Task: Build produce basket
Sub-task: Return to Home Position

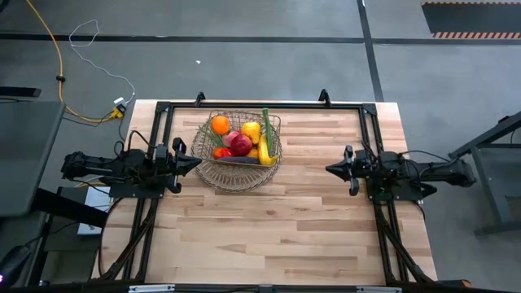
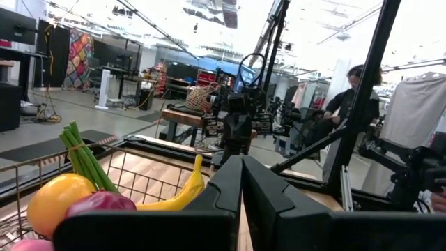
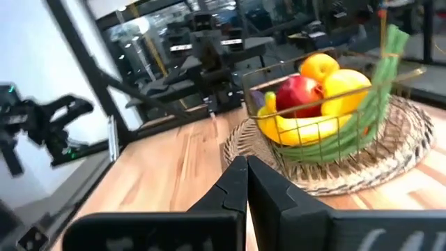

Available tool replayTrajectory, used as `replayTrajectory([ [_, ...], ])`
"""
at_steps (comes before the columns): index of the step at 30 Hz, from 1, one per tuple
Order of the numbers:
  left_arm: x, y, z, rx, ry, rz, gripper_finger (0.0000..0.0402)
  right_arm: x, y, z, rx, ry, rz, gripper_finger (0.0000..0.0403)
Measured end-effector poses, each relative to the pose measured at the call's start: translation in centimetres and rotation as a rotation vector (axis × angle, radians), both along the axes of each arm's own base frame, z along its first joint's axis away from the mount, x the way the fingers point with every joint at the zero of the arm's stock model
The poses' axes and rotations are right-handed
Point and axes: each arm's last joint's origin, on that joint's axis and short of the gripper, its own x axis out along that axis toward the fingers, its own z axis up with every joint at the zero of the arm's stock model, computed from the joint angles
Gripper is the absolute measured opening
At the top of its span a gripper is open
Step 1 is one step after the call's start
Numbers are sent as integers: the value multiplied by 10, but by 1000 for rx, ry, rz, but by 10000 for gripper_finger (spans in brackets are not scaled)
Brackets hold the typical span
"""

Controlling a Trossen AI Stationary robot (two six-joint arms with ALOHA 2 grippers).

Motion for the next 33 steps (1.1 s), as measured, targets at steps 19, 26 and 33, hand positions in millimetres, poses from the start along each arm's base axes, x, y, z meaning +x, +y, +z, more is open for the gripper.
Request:
replayTrajectory([
  [19, 0, 0, -11, -1, 113, -1, 3, 0, 0, 0, 83, -2, 11, 0],
  [26, 1, -3, -16, 11, 162, -102, 3, -3, 1, 5, 142, -63, 17, 0],
  [33, 1, -6, -17, 20, 175, -193, 3, -3, 1, 4, 141, -53, 17, 0],
])
